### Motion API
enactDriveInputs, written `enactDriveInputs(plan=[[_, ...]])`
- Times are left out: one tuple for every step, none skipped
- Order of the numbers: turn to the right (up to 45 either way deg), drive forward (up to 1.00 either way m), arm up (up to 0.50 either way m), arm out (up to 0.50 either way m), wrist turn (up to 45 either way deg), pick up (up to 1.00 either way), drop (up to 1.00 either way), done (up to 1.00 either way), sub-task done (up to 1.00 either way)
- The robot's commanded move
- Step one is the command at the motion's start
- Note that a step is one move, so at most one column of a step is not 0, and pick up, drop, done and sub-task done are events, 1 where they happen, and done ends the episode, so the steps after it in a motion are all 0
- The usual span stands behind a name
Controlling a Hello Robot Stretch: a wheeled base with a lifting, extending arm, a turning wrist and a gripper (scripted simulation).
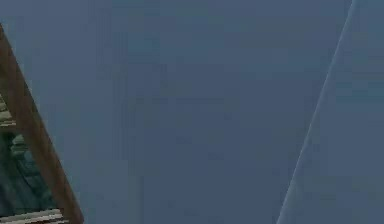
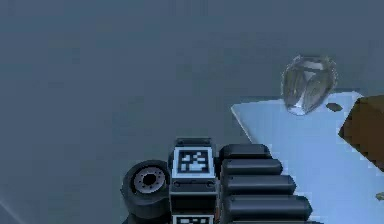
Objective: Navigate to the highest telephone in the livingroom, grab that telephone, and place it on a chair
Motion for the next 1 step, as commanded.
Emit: enactDriveInputs(plan=[[-45.0, 0.0, 0.0, 0.0, 0.0, 0.0, 0.0, 0.0, 0.0]])
